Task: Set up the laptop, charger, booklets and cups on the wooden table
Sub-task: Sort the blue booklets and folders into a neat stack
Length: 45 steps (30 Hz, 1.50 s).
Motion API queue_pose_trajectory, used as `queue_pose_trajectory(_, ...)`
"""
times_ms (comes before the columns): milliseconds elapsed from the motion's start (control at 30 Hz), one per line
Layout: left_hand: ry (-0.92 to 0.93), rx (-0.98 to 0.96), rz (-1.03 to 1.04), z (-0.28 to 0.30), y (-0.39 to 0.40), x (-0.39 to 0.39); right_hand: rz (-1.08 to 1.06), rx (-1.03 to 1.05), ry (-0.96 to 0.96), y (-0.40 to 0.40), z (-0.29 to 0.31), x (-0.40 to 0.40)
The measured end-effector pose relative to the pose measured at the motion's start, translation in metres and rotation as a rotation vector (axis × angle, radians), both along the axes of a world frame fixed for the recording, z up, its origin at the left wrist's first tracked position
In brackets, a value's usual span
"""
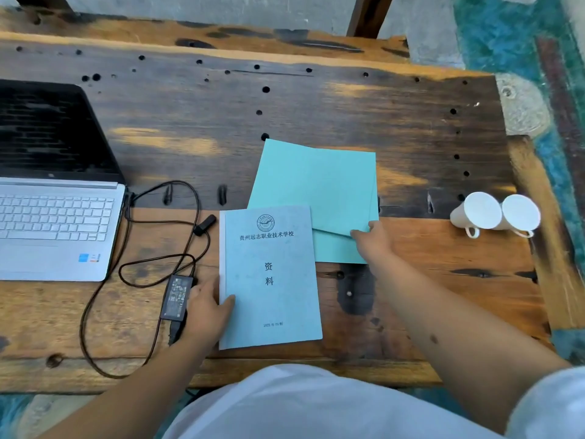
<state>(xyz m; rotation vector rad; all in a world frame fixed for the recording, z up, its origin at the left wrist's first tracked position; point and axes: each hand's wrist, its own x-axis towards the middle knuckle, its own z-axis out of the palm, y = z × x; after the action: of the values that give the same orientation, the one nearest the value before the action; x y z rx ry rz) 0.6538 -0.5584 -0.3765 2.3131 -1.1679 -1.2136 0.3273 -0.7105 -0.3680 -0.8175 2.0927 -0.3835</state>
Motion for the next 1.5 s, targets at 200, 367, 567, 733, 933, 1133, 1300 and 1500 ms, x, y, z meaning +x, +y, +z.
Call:
queue_pose_trajectory(200,-0.041,0.131,-0.188,-0.015,-0.012,-0.002,-0.051,0.026,0.039,-0.020,-0.010,-0.005)
queue_pose_trajectory(367,-0.056,0.139,-0.235,-0.017,-0.013,0.000,-0.150,0.071,-0.129,-0.024,-0.017,-0.010)
queue_pose_trajectory(567,-0.067,0.149,-0.294,-0.015,-0.013,0.001,-0.145,0.155,-0.404,-0.009,-0.008,-0.014)
queue_pose_trajectory(733,-0.091,0.213,-0.345,-0.014,-0.015,0.003,-0.296,0.110,-0.633,0.010,0.003,-0.009)
queue_pose_trajectory(933,-0.183,0.351,-0.517,0.007,-0.009,0.005,-0.333,0.027,-0.768,0.024,0.026,-0.003)
queue_pose_trajectory(1133,-0.357,0.408,-0.739,0.019,0.024,-0.002,-0.366,-0.101,-0.704,0.035,0.046,-0.004)
queue_pose_trajectory(1300,-0.283,0.407,-0.699,0.016,0.027,0.001,-0.373,-0.203,-0.640,0.049,0.068,-0.030)
queue_pose_trajectory(1500,-0.179,0.272,-0.475,0.032,0.025,-0.007,-0.379,-0.383,-0.568,0.072,0.117,-0.053)
